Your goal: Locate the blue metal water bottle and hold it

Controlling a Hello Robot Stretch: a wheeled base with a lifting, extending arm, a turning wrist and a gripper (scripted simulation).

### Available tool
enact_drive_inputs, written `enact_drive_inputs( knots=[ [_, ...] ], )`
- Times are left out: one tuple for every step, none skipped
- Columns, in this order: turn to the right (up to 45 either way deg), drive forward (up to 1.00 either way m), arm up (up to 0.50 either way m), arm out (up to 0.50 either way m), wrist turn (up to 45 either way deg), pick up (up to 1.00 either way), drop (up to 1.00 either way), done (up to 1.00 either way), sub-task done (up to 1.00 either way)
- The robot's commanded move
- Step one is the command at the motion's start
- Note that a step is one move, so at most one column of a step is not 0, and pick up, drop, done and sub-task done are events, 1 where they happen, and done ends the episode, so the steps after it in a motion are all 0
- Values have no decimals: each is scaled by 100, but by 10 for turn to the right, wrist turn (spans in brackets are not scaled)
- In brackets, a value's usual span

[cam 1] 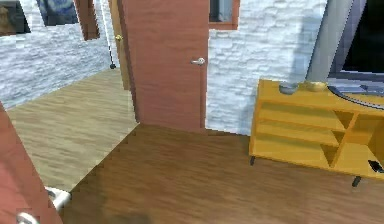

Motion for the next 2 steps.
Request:
enact_drive_inputs(
  knots=[
    [0,100,0,0,0,0,0,0,0],
    [-450,0,0,0,0,0,0,0,0]
  ],
)
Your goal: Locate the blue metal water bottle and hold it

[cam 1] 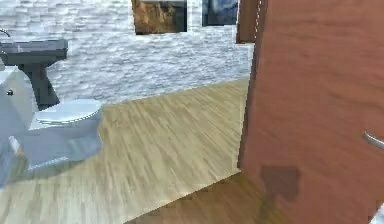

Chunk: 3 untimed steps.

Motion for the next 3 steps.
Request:
enact_drive_inputs(
  knots=[
    [0,100,0,0,0,0,0,0,0],
    [0,65,0,0,0,0,0,0,0],
    [150,0,0,0,0,0,0,0,0]
  ],
)
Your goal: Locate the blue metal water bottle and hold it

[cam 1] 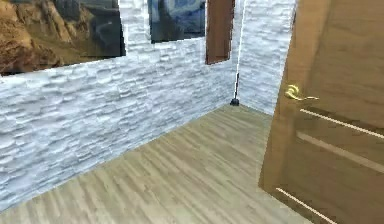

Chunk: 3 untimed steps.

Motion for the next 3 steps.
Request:
enact_drive_inputs(
  knots=[
    [0,100,0,0,0,0,0,0,0],
    [0,50,0,0,0,0,0,0,0],
    [450,0,0,0,0,0,0,0,0]
  ],
)
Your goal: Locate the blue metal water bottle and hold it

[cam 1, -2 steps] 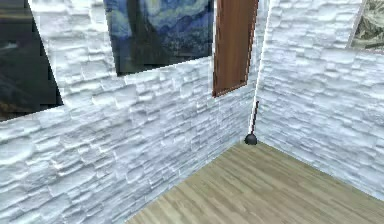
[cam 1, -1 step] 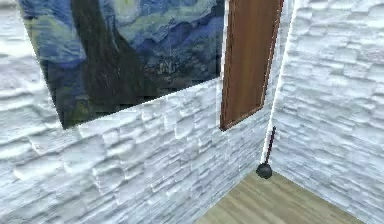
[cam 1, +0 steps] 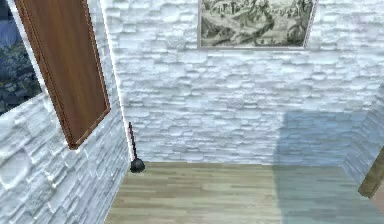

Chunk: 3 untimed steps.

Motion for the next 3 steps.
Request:
enact_drive_inputs(
  knots=[
    [30,0,0,0,0,0,0,0,0],
    [0,45,0,0,0,0,0,0,0],
    [300,0,0,0,0,0,0,0,0]
  ],
)
